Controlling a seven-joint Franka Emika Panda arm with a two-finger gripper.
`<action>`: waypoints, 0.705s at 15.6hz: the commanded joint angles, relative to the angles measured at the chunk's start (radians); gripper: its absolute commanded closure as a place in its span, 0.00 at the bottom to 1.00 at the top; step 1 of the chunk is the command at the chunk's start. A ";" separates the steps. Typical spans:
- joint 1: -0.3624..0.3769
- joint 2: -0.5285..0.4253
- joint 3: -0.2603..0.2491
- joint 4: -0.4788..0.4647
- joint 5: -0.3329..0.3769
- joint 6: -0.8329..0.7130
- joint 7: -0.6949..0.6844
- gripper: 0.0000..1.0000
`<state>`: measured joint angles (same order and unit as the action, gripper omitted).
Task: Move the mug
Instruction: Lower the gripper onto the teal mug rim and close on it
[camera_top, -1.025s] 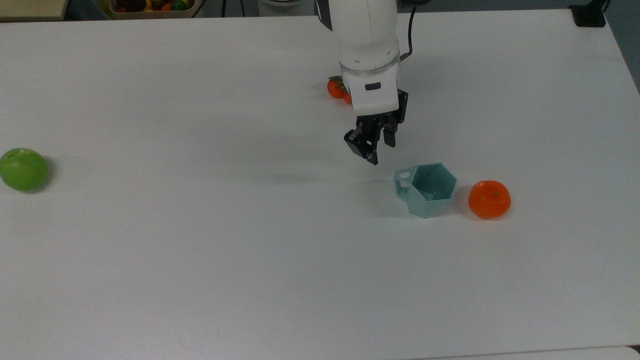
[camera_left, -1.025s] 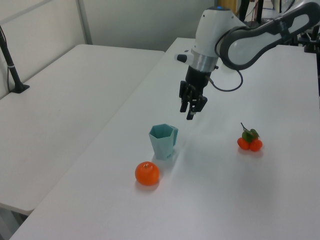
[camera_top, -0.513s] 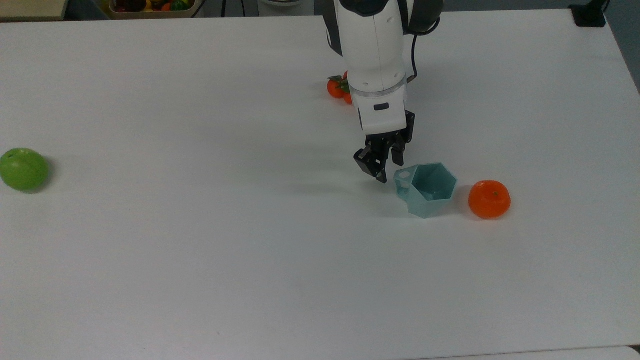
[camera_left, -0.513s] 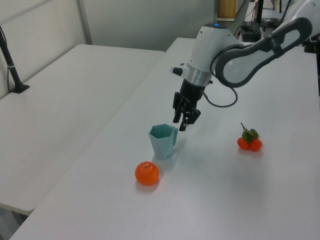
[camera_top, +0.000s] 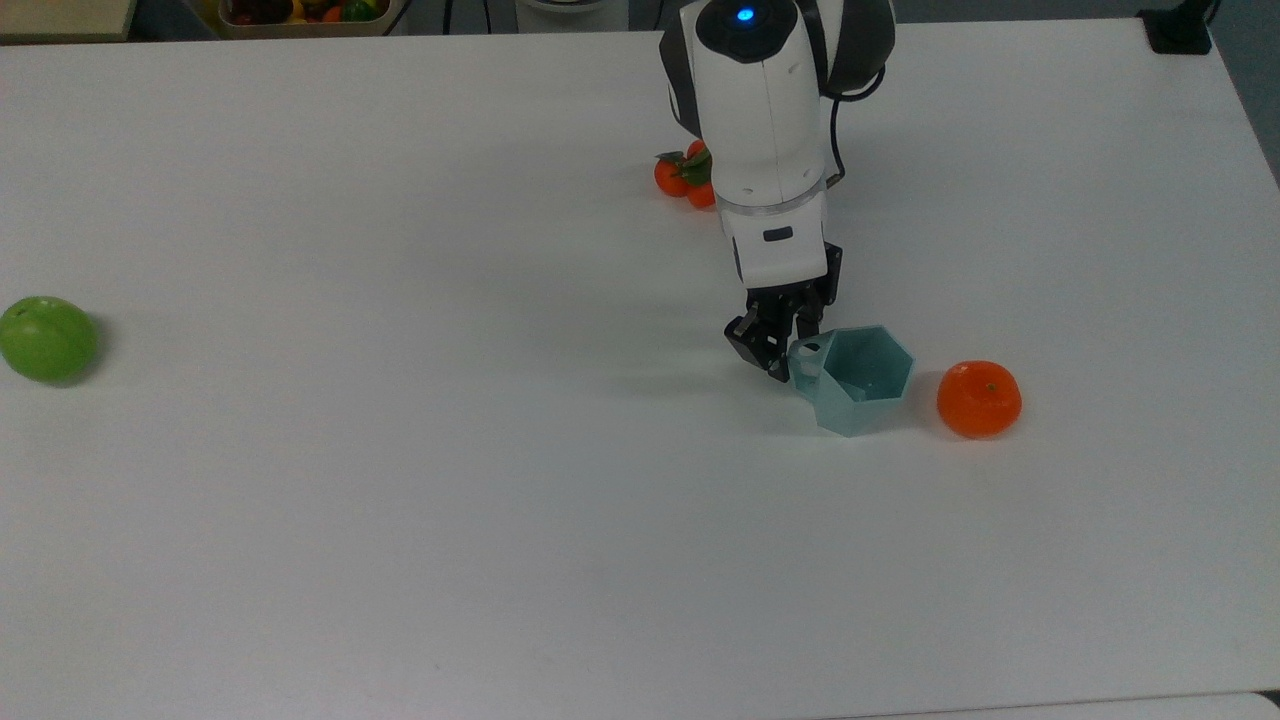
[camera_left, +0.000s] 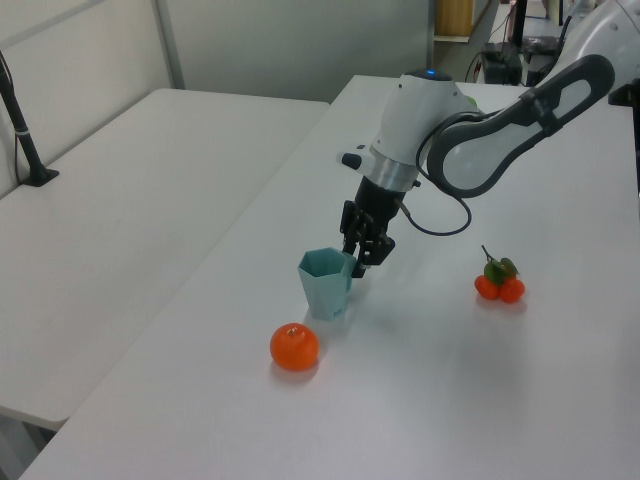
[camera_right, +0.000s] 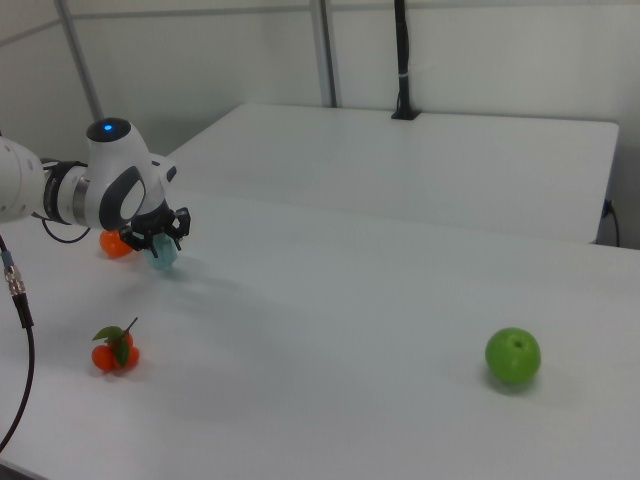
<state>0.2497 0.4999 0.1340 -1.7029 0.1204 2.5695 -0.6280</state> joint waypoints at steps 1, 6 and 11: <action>0.011 0.003 -0.005 0.008 -0.005 0.020 0.024 0.62; 0.014 0.003 -0.005 0.003 -0.004 0.018 0.027 0.86; 0.014 0.002 -0.005 0.000 -0.004 0.015 0.028 1.00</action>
<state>0.2525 0.5003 0.1341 -1.6980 0.1204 2.5697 -0.6211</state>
